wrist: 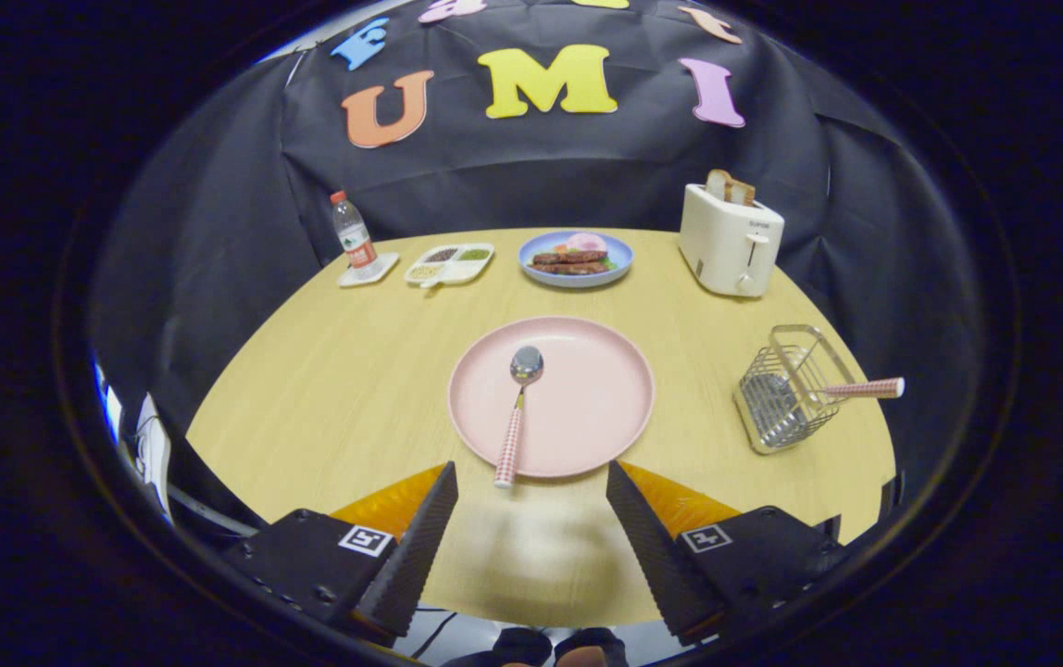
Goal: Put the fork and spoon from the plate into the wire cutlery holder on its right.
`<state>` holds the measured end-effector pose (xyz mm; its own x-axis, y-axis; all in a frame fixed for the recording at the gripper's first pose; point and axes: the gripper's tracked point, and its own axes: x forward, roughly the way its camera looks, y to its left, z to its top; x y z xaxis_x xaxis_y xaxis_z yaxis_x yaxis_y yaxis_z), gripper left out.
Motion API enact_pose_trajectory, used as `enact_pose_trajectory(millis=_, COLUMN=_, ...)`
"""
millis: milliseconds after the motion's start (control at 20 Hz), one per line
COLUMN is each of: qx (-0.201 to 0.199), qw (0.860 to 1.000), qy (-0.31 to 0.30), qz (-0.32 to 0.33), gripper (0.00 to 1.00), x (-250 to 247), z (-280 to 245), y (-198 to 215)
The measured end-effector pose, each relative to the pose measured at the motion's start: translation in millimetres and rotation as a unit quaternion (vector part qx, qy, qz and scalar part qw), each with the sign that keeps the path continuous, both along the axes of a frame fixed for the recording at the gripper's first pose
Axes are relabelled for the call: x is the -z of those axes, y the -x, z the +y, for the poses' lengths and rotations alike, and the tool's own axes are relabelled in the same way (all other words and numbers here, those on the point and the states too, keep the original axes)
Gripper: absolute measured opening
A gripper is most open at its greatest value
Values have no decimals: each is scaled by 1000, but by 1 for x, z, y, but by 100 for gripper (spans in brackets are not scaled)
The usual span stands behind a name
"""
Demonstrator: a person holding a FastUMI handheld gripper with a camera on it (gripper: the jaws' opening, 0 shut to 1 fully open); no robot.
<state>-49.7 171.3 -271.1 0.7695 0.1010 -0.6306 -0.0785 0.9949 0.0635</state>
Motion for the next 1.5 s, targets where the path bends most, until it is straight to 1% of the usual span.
enact_pose_trajectory(millis=100, qx=2, qw=1000, qy=7, qz=10, gripper=97, x=16, z=9, y=-5)
enact_pose_trajectory(millis=200, qx=0, qw=1000, qy=19, qz=13, gripper=89, x=28, z=16, y=-11)
enact_pose_trajectory(millis=300, qx=-1, qw=999, qy=33, qz=22, gripper=74, x=40, z=18, y=-16)
enact_pose_trajectory(millis=350, qx=2, qw=999, qy=39, qz=29, gripper=70, x=45, z=18, y=-18)
enact_pose_trajectory(millis=400, qx=5, qw=999, qy=41, qz=35, gripper=59, x=48, z=18, y=-19)
enact_pose_trajectory(millis=450, qx=9, qw=998, qy=43, qz=40, gripper=54, x=51, z=18, y=-21)
enact_pose_trajectory(millis=550, qx=13, qw=998, qy=41, qz=53, gripper=48, x=53, z=20, y=-23)
enact_pose_trajectory(millis=700, qx=25, qw=997, qy=32, qz=66, gripper=49, x=52, z=20, y=-27)
enact_pose_trajectory(millis=800, qx=26, qw=996, qy=29, qz=76, gripper=48, x=53, z=21, y=-33)
enact_pose_trajectory(millis=850, qx=34, qw=996, qy=34, qz=76, gripper=48, x=52, z=16, y=-34)
enact_pose_trajectory(millis=900, qx=35, qw=996, qy=33, qz=81, gripper=27, x=52, z=17, y=-35)
enact_pose_trajectory(millis=1000, qx=27, qw=995, qy=37, qz=84, gripper=25, x=51, z=19, y=-37)
enact_pose_trajectory(millis=1050, qx=30, qw=995, qy=51, qz=86, gripper=25, x=54, z=13, y=-38)
enact_pose_trajectory(millis=1100, qx=25, qw=994, qy=50, qz=92, gripper=11, x=50, z=14, y=-38)
enact_pose_trajectory(millis=1250, qx=20, qw=993, qy=62, qz=93, gripper=11, x=48, z=7, y=-38)
enact_pose_trajectory(millis=1300, qx=16, qw=993, qy=62, qz=97, gripper=3, x=42, z=5, y=-36)
enact_pose_trajectory(millis=1500, qx=13, qw=994, qy=50, qz=98, gripper=3, x=22, z=-4, y=-33)
